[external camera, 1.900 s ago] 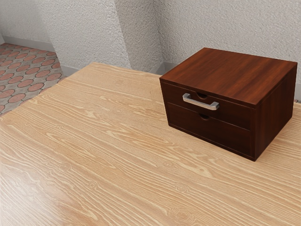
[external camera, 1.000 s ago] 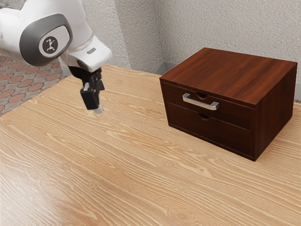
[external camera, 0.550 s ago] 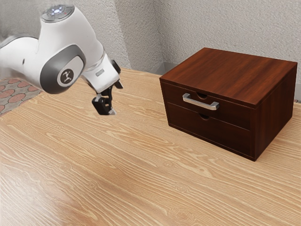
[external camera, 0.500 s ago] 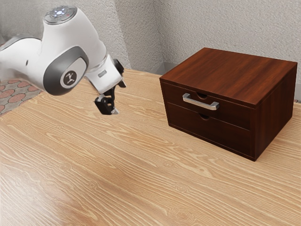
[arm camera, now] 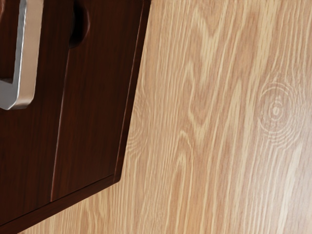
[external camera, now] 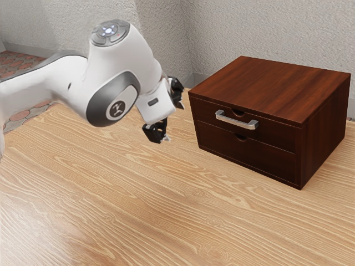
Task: Pull the drawer handle with one arm to open the drawer
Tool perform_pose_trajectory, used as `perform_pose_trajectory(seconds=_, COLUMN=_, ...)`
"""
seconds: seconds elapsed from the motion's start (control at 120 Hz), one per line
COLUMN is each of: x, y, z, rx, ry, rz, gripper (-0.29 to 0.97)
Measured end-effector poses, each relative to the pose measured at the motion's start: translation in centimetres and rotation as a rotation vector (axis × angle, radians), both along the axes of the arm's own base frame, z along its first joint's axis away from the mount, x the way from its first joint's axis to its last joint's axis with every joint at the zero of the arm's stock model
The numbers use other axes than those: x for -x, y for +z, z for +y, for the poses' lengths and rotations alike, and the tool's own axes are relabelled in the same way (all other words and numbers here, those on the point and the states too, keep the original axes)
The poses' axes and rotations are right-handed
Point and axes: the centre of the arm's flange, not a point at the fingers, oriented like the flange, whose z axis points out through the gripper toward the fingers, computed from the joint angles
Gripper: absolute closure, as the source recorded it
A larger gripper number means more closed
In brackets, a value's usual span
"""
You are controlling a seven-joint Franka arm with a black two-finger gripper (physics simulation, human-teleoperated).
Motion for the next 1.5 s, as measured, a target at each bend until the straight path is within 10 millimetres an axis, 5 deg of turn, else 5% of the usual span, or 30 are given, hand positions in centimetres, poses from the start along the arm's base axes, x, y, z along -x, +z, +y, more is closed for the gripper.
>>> perform_pose_trajectory(seconds=0.342, x=-1.3, y=-1.3, z=-1.4, rx=-0.024, ry=-0.053, rz=-0.02, gripper=0.0)
perform_pose_trajectory(seconds=0.642, x=-0.8, y=-0.8, z=-7.0, rx=-0.03, ry=-0.164, rz=-0.048, gripper=0.0)
perform_pose_trajectory(seconds=0.867, x=-1.5, y=-0.6, z=-5.5, rx=-0.035, ry=-0.153, rz=-0.093, gripper=0.0)
perform_pose_trajectory(seconds=1.033, x=-1.8, y=-1.1, z=-6.7, rx=-0.04, ry=-0.178, rz=-0.111, gripper=0.0)
perform_pose_trajectory(seconds=1.5, x=-4.2, y=-4.7, z=-6.1, rx=-0.067, ry=-0.168, rz=-0.11, gripper=0.0)
